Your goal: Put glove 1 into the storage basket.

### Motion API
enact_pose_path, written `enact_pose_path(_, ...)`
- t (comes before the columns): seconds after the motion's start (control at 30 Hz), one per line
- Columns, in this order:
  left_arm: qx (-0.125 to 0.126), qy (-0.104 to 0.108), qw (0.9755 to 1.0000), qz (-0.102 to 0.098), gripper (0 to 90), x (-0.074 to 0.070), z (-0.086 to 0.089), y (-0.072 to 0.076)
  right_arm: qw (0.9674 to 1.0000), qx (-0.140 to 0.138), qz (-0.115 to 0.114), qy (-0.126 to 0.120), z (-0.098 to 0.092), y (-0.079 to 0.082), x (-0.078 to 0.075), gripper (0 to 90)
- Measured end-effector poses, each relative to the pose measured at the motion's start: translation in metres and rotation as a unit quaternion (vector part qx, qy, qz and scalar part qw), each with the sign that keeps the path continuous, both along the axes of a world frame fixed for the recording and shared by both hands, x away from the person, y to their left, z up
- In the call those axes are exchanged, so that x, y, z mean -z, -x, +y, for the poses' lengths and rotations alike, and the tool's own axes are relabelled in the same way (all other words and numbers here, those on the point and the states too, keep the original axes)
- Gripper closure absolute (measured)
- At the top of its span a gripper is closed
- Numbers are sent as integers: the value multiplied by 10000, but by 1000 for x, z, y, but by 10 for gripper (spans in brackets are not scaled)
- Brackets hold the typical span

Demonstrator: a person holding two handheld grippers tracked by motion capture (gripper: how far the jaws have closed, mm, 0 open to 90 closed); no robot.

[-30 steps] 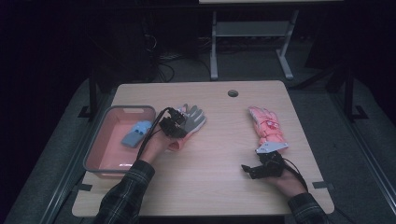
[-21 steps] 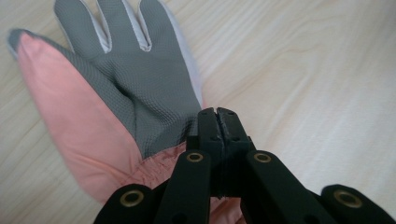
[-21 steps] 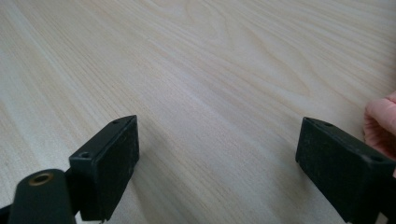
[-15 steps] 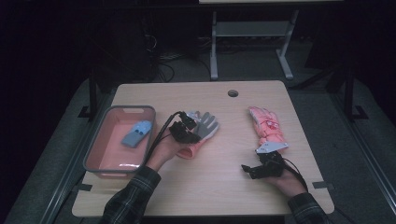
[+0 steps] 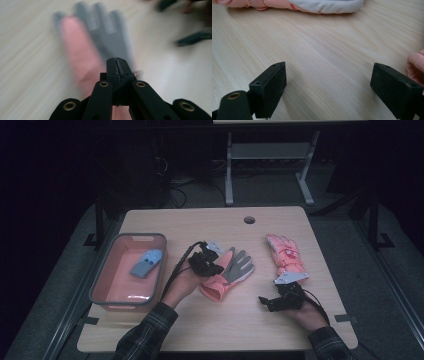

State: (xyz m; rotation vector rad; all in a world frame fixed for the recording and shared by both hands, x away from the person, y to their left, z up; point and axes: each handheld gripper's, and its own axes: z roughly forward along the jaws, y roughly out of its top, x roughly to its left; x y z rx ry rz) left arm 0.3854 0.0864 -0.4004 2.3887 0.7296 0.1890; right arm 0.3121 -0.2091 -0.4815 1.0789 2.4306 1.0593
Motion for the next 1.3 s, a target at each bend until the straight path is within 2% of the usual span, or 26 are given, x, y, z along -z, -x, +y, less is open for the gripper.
enact_pose_path(0.07, -420, 17, 9991, 25, 893, 6, 13, -4, 10000, -1, -6, -6, 0, 0, 0, 129)
enact_pose_path(0.1, -509, -46, 9986, 99, 893, 9, 17, -6, 10000, 3, -9, -10, 0, 0, 0, 129)
enact_pose_path(0.17, -532, -230, 9980, 267, 893, 18, 21, -6, 10000, 2, -10, -11, 0, 0, 0, 129)
enact_pose_path(0.2, -475, -283, 9980, 316, 893, 22, 22, -4, 10000, 3, -10, -10, 0, 0, 0, 129)
enact_pose_path(0.27, -378, -253, 9982, 393, 894, 26, 22, 1, 10000, 2, -12, -10, 0, 0, 0, 129)
enact_pose_path(0.43, -145, 54, 9981, 602, 894, 27, 20, 18, 10000, 0, -10, -10, 0, 0, 0, 129)
enact_pose_path(0.63, 277, 50, 9972, 689, 893, 33, 15, 34, 10000, -15, -10, -1, 0, 0, 0, 129)
enact_pose_path(0.67, 259, 173, 9968, 730, 893, 35, 12, 37, 10000, -2, -12, -9, 0, 0, 0, 129)
enact_pose_path(0.7, 377, 168, 9965, 725, 893, 36, 11, 39, 10000, 4, -9, -17, 0, 0, 0, 129)
enact_pose_path(0.73, 370, 259, 9962, 748, 893, 38, 9, 41, 10000, 2, -7, -14, 0, 0, 0, 129)
enact_pose_path(0.87, 616, 251, 9953, 700, 893, 43, 0, 46, 10000, -18, -6, 0, 0, 0, 0, 129)
enact_pose_path(1.03, 710, 223, 9954, 601, 892, 46, -6, 50, 10000, -28, -11, 0, 0, 0, 0, 129)
enact_pose_path(1.17, 664, 208, 9965, 472, 861, 44, 5, 51, 10000, -31, -13, -3, 0, 0, 0, 128)
enact_pose_path(1.3, 576, 193, 9976, 332, 770, 46, 20, 54, 10000, -48, -18, 1, 1, 0, 0, 127)
